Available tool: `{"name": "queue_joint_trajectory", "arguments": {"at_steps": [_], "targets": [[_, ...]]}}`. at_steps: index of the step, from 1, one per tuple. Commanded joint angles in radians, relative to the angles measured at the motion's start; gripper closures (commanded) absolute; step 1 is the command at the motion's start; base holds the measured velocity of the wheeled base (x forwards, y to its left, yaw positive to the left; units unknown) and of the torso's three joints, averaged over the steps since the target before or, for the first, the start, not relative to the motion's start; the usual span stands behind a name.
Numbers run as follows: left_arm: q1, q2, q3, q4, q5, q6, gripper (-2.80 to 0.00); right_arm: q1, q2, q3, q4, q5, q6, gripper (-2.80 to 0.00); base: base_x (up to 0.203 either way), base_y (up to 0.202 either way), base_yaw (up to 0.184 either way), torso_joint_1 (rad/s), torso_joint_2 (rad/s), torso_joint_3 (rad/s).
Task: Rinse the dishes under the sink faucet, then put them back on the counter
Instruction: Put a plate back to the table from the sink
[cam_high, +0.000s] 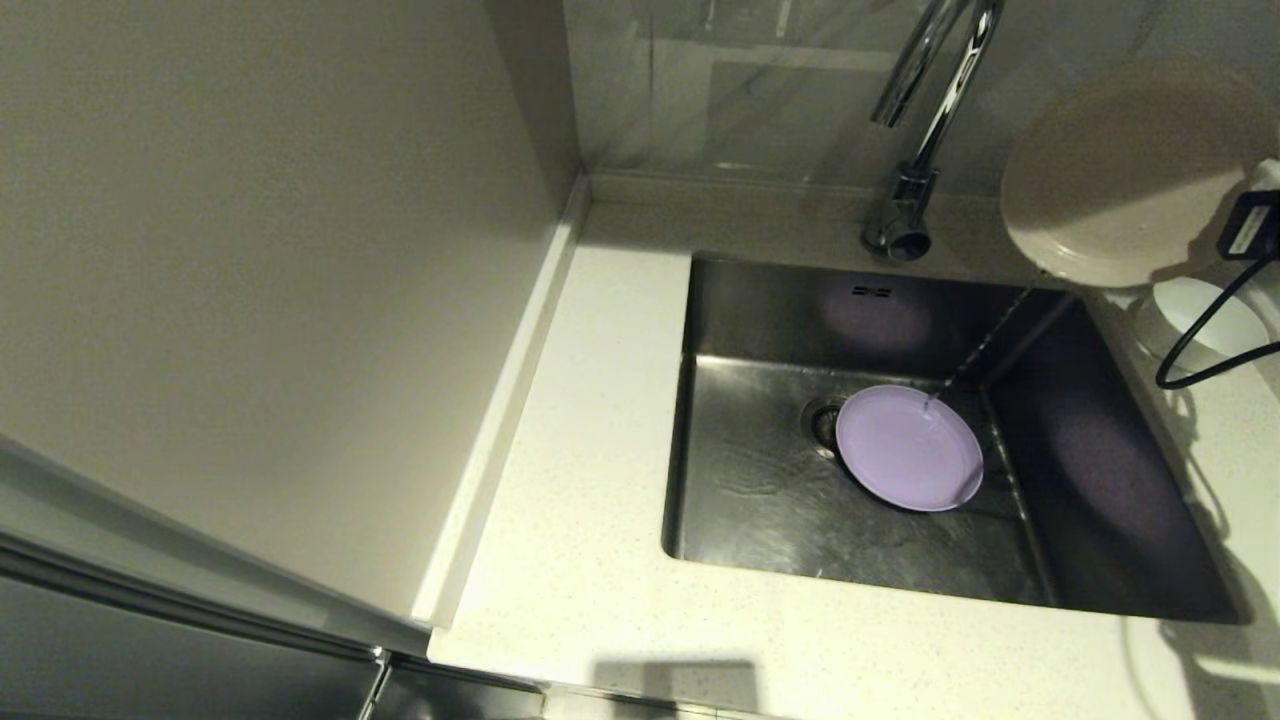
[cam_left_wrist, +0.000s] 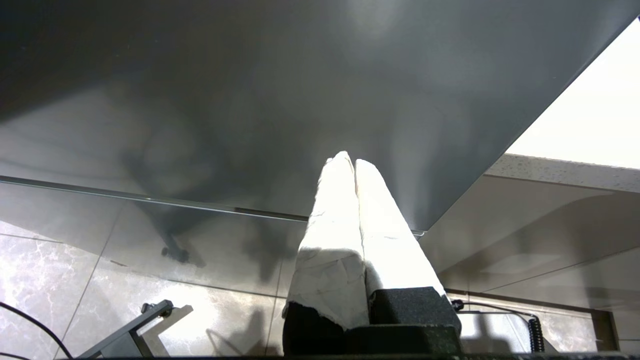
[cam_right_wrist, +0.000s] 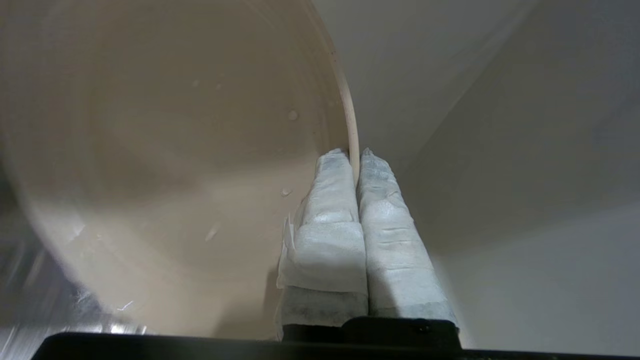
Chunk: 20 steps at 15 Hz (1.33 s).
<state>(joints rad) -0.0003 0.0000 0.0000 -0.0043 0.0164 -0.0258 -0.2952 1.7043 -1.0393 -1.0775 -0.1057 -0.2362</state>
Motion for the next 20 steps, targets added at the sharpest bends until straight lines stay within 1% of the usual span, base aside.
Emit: {"name": "queue_joint_trajectory", "arguments": {"at_steps": [1,2,3,5,6,7,8,10,11,12,13,15,16,17,18,20], "targets": [[0.000,-0.003,0.000,0.000,0.000,0.000,0.00,-0.033,-0.021,0.039,-0.197,-0.001,0.000,0.00,0.000,0.000,0.000,0.000,0.00,0.000],[0.000,-0.003,0.000,0.000,0.000,0.000,0.00,-0.050,-0.029,0.062,-0.274,-0.002,0.002,0.00,0.000,0.000,0.000,0.000,0.00,0.000],[0.000,-0.003,0.000,0.000,0.000,0.001,0.00,-0.066,-0.041,0.095,-0.309,-0.003,0.005,0.00,0.000,0.000,0.000,0.000,0.00,0.000],[0.000,-0.003,0.000,0.000,0.000,0.000,0.00,-0.071,-0.056,0.213,-0.280,0.001,0.020,0.00,0.000,0.000,0.000,0.000,0.00,0.000],[0.000,-0.003,0.000,0.000,0.000,0.000,0.00,-0.072,-0.061,0.242,-0.252,0.003,0.025,0.00,0.000,0.000,0.000,0.000,0.00,0.000],[0.000,-0.003,0.000,0.000,0.000,0.000,0.00,-0.072,-0.065,0.231,-0.240,0.003,0.026,0.00,0.000,0.000,0.000,0.000,0.00,0.000],[0.000,-0.003,0.000,0.000,0.000,0.000,0.00,-0.072,-0.067,0.180,-0.224,0.003,0.027,0.00,0.000,0.000,0.000,0.000,0.00,0.000],[0.000,-0.003,0.000,0.000,0.000,0.000,0.00,-0.073,-0.072,-0.024,-0.136,-0.001,0.031,0.00,0.000,0.000,0.000,0.000,0.00,0.000],[0.000,-0.003,0.000,0.000,0.000,0.001,0.00,-0.073,-0.075,-0.095,-0.102,-0.002,0.036,0.00,0.000,0.000,0.000,0.000,0.00,0.000],[0.000,-0.003,0.000,0.000,0.000,0.000,0.00,-0.074,-0.080,-0.125,-0.087,-0.002,0.039,0.00,0.000,0.000,0.000,0.000,0.00,0.000],[-0.001,-0.003,0.000,0.000,0.000,0.000,0.00,-0.074,-0.087,-0.116,-0.081,-0.001,0.041,0.00,0.000,0.000,0.000,0.000,0.00,0.000],[0.000,-0.003,0.000,0.000,0.000,0.001,0.00,-0.076,-0.102,0.003,-0.069,0.004,0.042,0.00,0.000,0.000,0.000,0.000,0.00,0.000],[0.000,-0.003,0.000,0.000,0.000,0.000,0.00,-0.080,-0.102,0.039,-0.056,0.004,0.044,0.00,0.000,0.000,0.000,0.000,0.00,0.000],[0.000,-0.003,0.000,0.000,0.000,0.000,0.00,-0.085,-0.101,0.033,-0.031,0.003,0.047,0.00,0.000,0.000,0.000,0.000,0.00,0.000],[0.000,-0.003,0.000,0.000,0.000,0.000,0.00,-0.092,-0.099,-0.012,0.002,0.000,0.052,0.00,0.000,0.000,0.000,0.000,0.00,0.000],[0.000,-0.003,0.000,0.000,0.000,0.001,0.00,-0.106,-0.102,-0.200,0.075,-0.007,0.072,0.00,0.000,0.000,0.000,0.000,0.00,0.000]]}}
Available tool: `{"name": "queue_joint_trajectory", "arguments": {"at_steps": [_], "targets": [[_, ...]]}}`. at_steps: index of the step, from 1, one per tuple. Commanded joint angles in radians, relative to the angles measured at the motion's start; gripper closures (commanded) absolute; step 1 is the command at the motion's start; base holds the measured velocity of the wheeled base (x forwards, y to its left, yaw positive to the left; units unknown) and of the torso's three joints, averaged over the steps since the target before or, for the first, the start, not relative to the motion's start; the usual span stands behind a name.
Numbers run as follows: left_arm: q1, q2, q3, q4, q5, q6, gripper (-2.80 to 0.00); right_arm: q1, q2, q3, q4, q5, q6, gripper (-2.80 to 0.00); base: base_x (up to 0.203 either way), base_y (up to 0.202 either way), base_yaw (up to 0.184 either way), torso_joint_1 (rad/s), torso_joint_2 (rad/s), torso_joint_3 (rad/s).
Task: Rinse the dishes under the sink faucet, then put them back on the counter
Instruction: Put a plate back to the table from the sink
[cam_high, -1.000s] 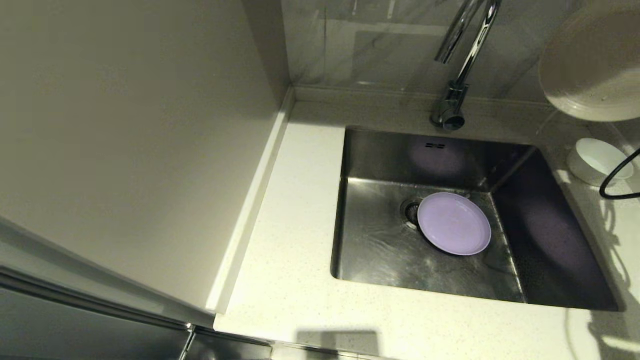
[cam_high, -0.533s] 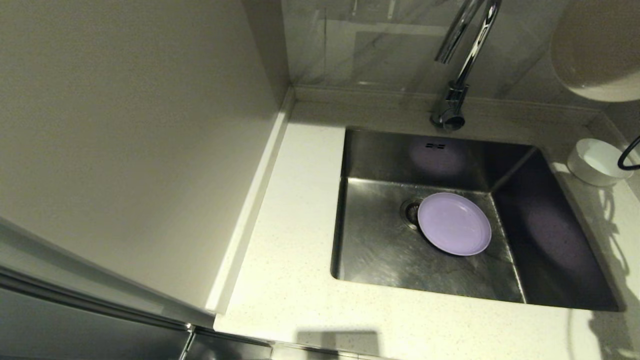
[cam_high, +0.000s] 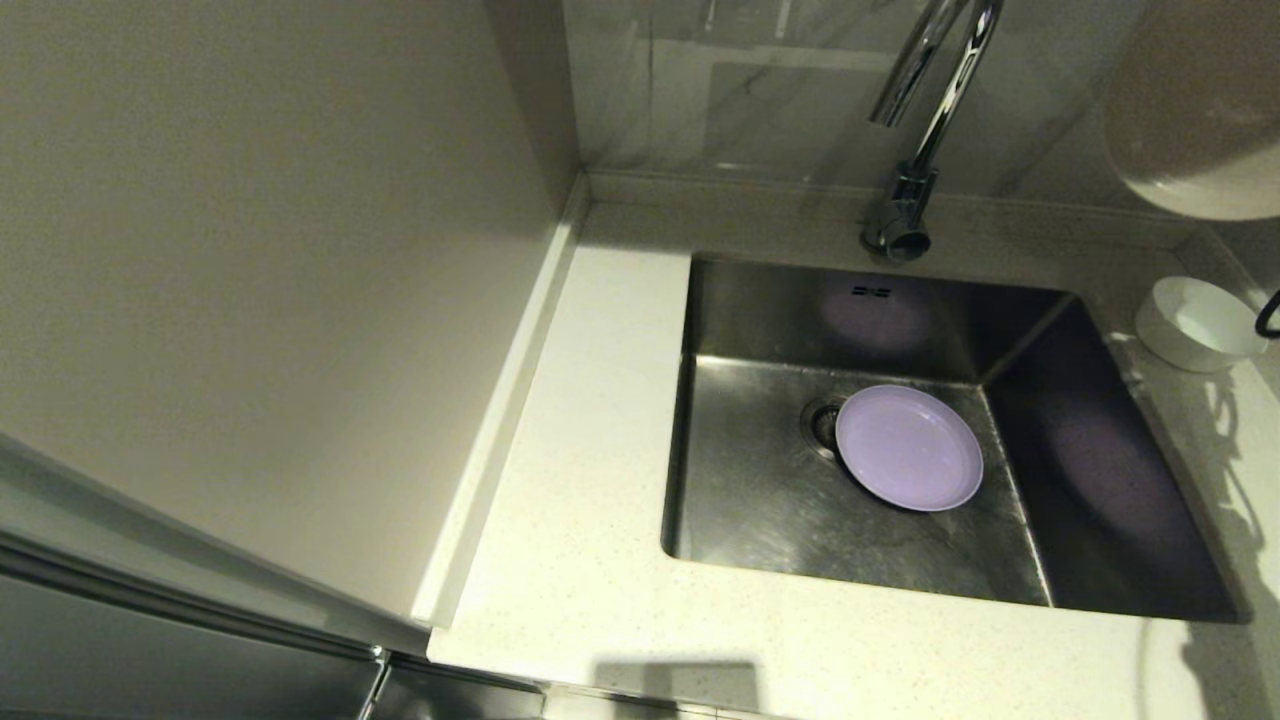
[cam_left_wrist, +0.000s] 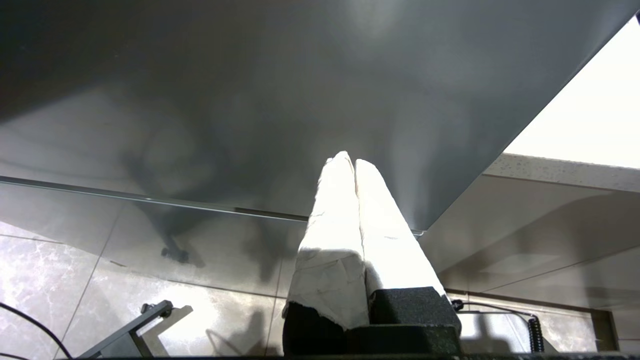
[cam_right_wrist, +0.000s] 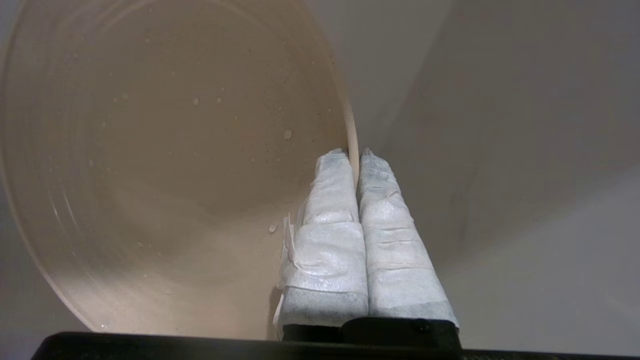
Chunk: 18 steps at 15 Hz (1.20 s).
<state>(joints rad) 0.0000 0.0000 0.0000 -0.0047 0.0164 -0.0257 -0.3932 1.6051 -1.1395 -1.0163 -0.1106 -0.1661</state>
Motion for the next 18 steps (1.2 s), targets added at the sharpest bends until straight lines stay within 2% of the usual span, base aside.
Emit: {"name": "queue_joint_trajectory", "arguments": {"at_steps": [1,2,4,8,10,12,16,18], "targets": [[0.000,-0.004,0.000,0.000,0.000,0.000,0.00,-0.011,-0.008,-0.157,0.025,-0.002,0.005,0.00,0.000,0.000,0.000,0.000,0.00,0.000],[0.000,-0.003,0.000,0.000,0.000,0.000,0.00,-0.013,-0.015,-0.178,0.026,-0.001,0.007,0.00,0.000,0.000,0.000,0.000,0.00,0.000],[0.000,-0.003,0.000,0.000,0.000,0.000,0.00,-0.017,-0.031,-0.100,0.009,0.014,0.003,0.00,0.000,0.000,0.000,0.000,0.00,0.000],[0.000,-0.004,0.000,0.000,0.000,0.000,0.00,-0.022,-0.053,0.355,-0.028,0.047,-0.013,0.00,0.000,0.000,0.000,0.000,0.00,0.000],[0.000,-0.003,0.000,0.000,0.000,0.000,0.00,-0.024,-0.050,0.408,-0.017,0.053,-0.012,0.00,0.000,0.000,0.000,0.000,0.00,0.000],[0.000,-0.003,0.000,0.000,0.000,0.000,0.00,-0.030,-0.043,0.297,0.027,0.056,0.002,0.00,0.000,0.000,0.000,0.000,0.00,0.000],[0.000,-0.003,0.000,0.000,0.000,0.000,0.00,-0.044,-0.026,-0.238,0.224,0.043,0.059,0.00,0.000,0.000,0.000,0.000,0.00,0.000],[0.000,-0.003,0.000,0.000,0.000,0.000,0.00,-0.049,-0.012,-0.406,0.330,0.029,0.090,0.00,0.000,0.000,0.000,0.000,0.00,0.000]]}}
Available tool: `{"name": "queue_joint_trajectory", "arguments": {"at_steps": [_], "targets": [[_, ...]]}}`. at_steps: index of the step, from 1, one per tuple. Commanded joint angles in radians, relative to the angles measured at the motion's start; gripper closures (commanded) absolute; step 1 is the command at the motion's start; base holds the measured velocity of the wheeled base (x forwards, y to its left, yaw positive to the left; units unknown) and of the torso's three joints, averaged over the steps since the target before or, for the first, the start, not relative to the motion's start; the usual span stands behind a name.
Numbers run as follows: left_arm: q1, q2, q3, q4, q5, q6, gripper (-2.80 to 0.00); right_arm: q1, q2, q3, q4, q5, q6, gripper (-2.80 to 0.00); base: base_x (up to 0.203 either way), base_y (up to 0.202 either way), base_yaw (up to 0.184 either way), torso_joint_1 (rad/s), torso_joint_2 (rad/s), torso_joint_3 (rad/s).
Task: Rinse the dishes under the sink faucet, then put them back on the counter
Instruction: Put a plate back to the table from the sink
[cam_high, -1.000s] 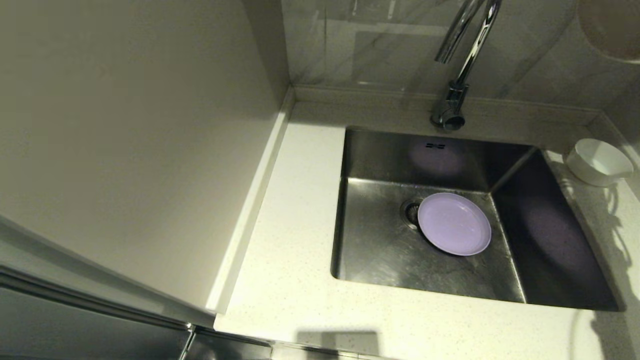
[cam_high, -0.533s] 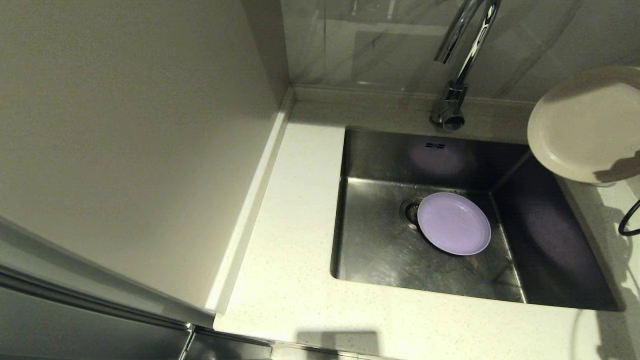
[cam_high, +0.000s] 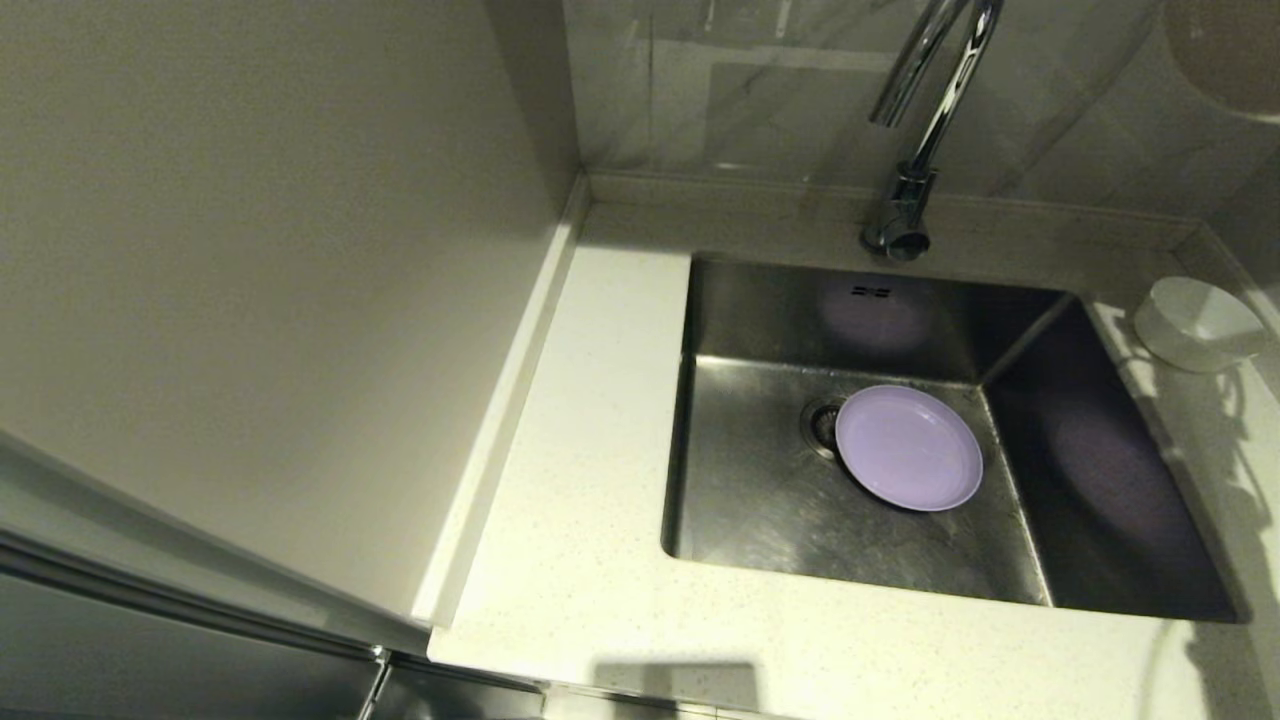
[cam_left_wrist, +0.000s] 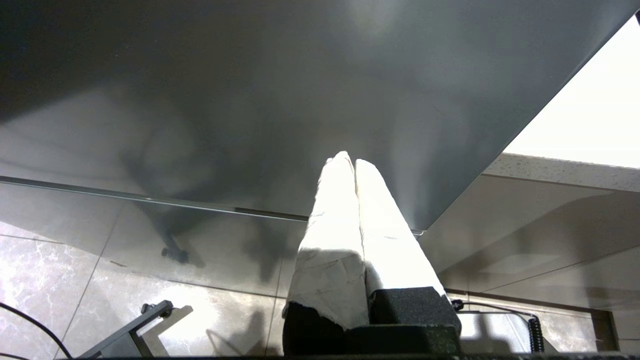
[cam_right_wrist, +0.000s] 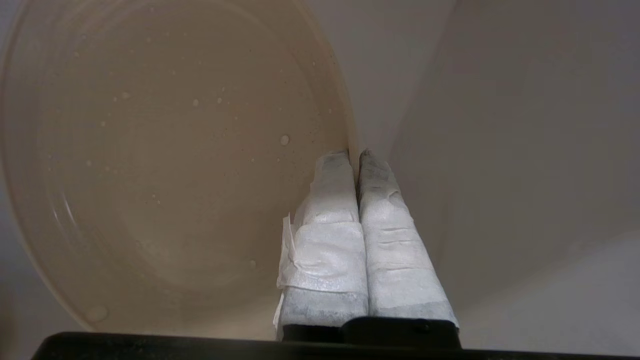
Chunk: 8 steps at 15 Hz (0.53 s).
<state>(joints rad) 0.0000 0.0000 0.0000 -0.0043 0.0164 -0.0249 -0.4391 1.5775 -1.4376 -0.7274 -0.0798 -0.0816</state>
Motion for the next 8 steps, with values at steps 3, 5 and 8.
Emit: {"name": "queue_joint_trajectory", "arguments": {"at_steps": [3,5,8], "targets": [[0.000,-0.003,0.000,0.000,0.000,-0.001,0.00,-0.006,0.031,-0.123,0.091,-0.011,0.026,0.00,0.000,0.000,0.000,0.000,0.00,0.000],[0.000,-0.003,0.000,0.000,0.000,-0.001,0.00,-0.006,0.024,-0.047,0.087,-0.009,0.022,0.00,0.000,0.000,0.000,0.000,0.00,0.000],[0.000,-0.003,0.000,0.000,0.000,-0.001,0.00,-0.005,-0.005,0.229,0.035,0.000,-0.011,0.00,0.000,0.000,0.000,0.000,0.00,0.000]]}}
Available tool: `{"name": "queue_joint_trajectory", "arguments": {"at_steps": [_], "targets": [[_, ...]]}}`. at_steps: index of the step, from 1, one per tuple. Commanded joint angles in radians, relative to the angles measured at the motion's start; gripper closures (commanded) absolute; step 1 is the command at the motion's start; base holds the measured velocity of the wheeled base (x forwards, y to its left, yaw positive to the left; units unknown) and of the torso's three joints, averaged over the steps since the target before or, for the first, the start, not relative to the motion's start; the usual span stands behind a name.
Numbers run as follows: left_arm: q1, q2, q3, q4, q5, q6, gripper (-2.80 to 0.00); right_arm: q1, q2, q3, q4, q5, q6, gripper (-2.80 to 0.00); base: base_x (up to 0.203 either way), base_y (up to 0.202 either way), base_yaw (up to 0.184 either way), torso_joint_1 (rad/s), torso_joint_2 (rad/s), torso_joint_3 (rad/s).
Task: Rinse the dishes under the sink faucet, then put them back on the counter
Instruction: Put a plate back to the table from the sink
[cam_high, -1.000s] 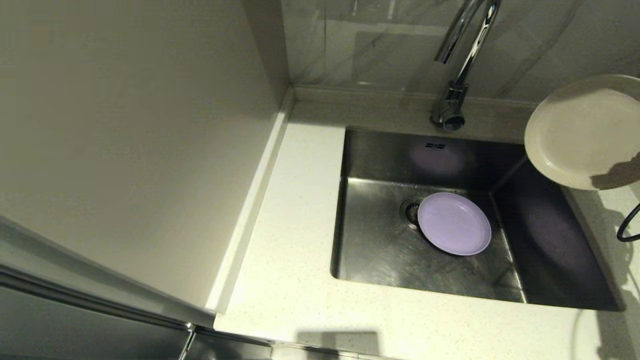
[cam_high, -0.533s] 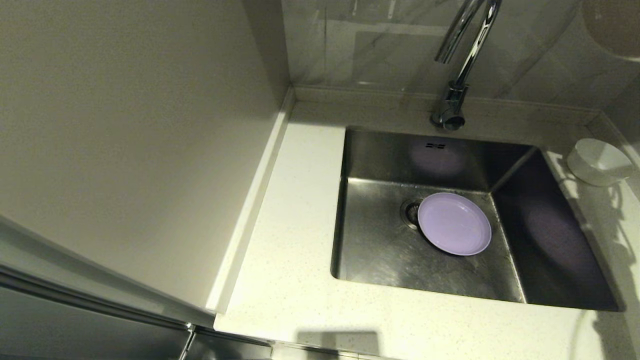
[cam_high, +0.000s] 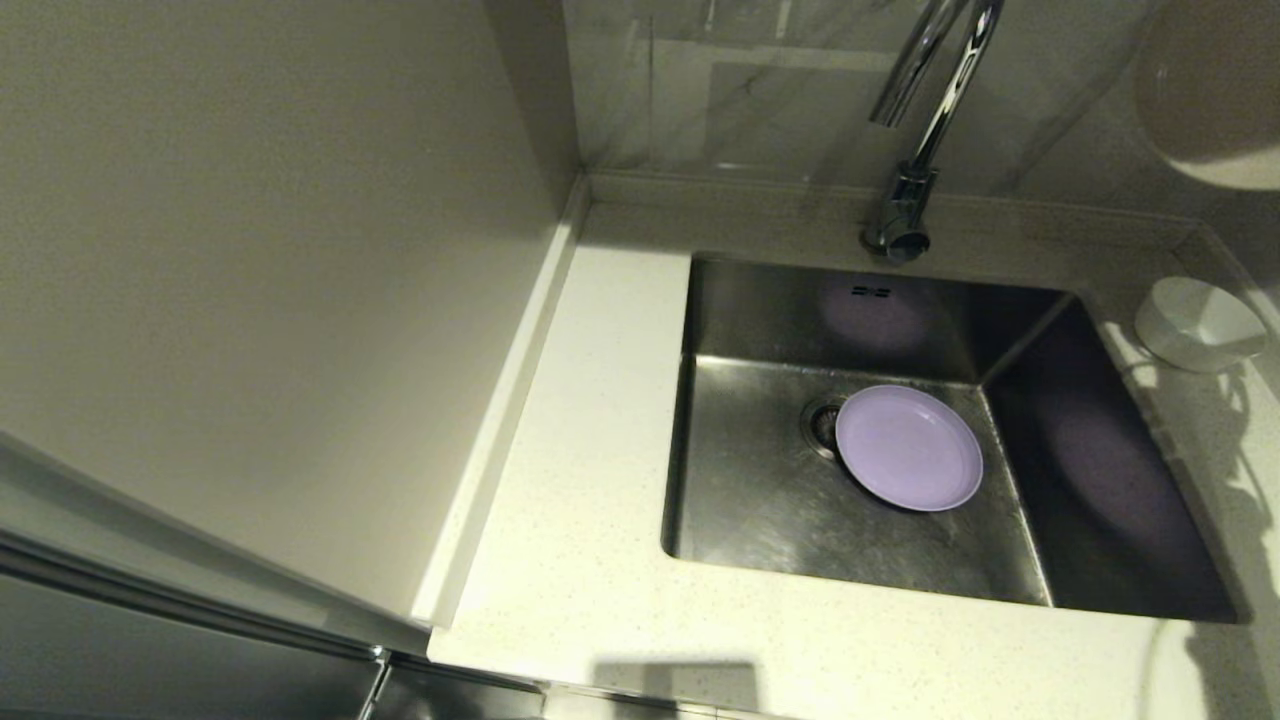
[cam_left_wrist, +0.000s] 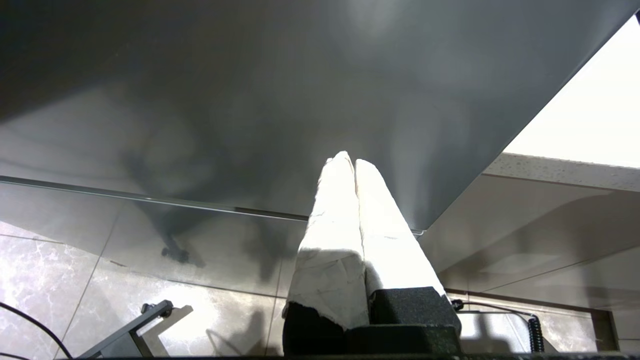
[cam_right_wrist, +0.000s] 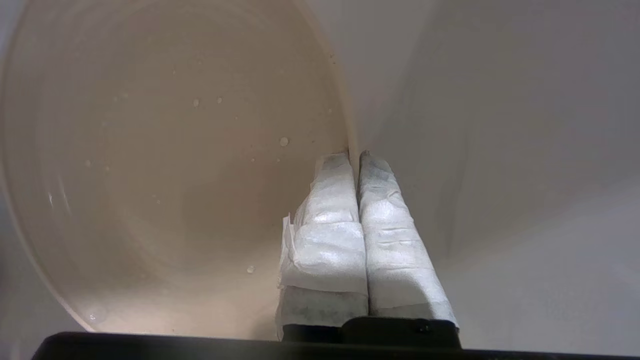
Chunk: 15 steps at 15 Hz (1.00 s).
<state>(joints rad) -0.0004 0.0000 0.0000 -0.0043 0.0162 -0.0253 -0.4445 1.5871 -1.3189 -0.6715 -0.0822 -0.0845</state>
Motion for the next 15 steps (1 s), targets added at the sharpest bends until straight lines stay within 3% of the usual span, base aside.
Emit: {"name": "queue_joint_trajectory", "arguments": {"at_steps": [1,4,6,10,12,15], "targets": [[0.000,-0.003,0.000,0.000,0.001,-0.001,0.00,0.001,-0.027,0.211,-0.058,0.022,-0.024,0.00,0.000,0.000,0.000,0.000,0.00,0.000],[0.000,-0.003,0.000,0.000,0.001,-0.001,0.00,0.001,-0.082,0.371,-0.152,0.106,-0.075,0.00,0.000,0.000,0.000,0.000,0.00,0.000],[0.000,-0.003,0.000,0.000,0.001,-0.001,0.00,0.001,-0.109,0.406,-0.154,0.119,-0.075,0.00,0.000,0.000,0.000,0.000,0.00,0.000],[0.000,-0.003,0.000,0.000,0.001,-0.001,0.00,-0.038,-0.196,0.561,-0.151,0.235,-0.099,0.00,0.000,0.000,0.000,0.000,0.00,0.000],[0.000,-0.003,0.000,0.000,0.001,-0.001,0.00,-0.057,-0.215,0.627,-0.067,0.260,-0.118,0.00,0.000,0.000,0.000,0.000,0.00,0.000],[0.000,-0.003,0.000,0.000,0.001,-0.001,0.00,-0.150,-0.210,0.662,0.047,0.262,-0.170,0.00,0.000,0.000,0.000,0.000,0.00,0.000]]}}
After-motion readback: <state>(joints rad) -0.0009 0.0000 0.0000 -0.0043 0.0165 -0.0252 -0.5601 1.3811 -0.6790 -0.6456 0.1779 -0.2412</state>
